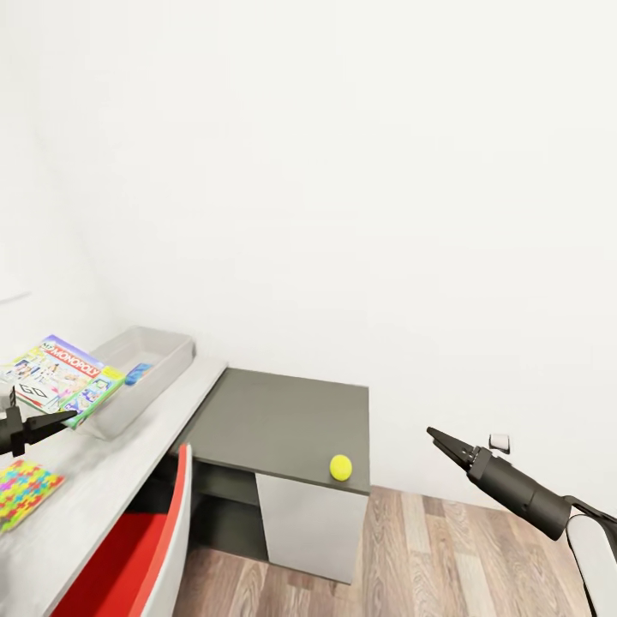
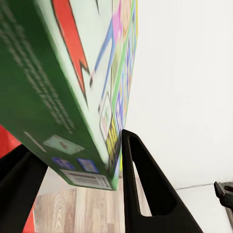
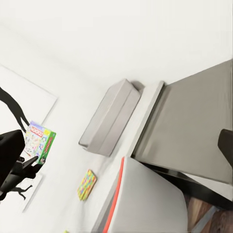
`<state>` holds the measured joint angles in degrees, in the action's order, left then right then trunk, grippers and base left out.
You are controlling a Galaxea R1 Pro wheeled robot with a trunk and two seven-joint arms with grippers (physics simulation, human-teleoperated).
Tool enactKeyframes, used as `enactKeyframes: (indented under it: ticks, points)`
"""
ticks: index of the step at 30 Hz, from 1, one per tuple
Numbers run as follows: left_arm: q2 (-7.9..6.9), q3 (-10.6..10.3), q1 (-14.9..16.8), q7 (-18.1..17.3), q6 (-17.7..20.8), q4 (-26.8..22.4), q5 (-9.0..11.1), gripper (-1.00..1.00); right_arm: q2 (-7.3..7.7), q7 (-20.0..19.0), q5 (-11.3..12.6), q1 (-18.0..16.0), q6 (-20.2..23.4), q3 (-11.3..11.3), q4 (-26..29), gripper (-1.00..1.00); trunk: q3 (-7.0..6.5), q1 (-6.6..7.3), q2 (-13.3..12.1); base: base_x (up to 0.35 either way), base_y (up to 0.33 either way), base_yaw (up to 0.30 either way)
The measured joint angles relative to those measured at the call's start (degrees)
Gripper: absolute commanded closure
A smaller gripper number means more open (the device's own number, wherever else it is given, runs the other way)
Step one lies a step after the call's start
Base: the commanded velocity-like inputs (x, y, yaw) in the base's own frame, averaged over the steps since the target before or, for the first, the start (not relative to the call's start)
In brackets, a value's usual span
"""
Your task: Put all the toys in the child's room - the three board games (two on the bed and one on the table), the two jigsaw puzzles on the table, and the tennis ball on the table - inside the toy box on the table in the child's room.
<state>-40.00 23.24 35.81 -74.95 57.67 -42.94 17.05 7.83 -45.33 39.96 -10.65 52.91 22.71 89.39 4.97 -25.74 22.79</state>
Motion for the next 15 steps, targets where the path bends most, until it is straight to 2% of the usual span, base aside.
enactKeyframes:
  ticks: [6,15]
  points:
    - [-0.01,-0.1,0.0,0.0,0.0,0.0,0.0,1.00,0.00,0.0,0.0,0.0,0.0,0.0,0.0,-1.00,0.00,0.01,0.0,0.142,-0.006,-0.244]
    - [-0.02,-0.1,0.0,0.0,0.0,0.0,0.0,1.00,0.00,0.0,0.0,0.0,0.0,0.0,0.0,-1.00,-0.11,0.02,0.0,0.290,0.092,-0.253]
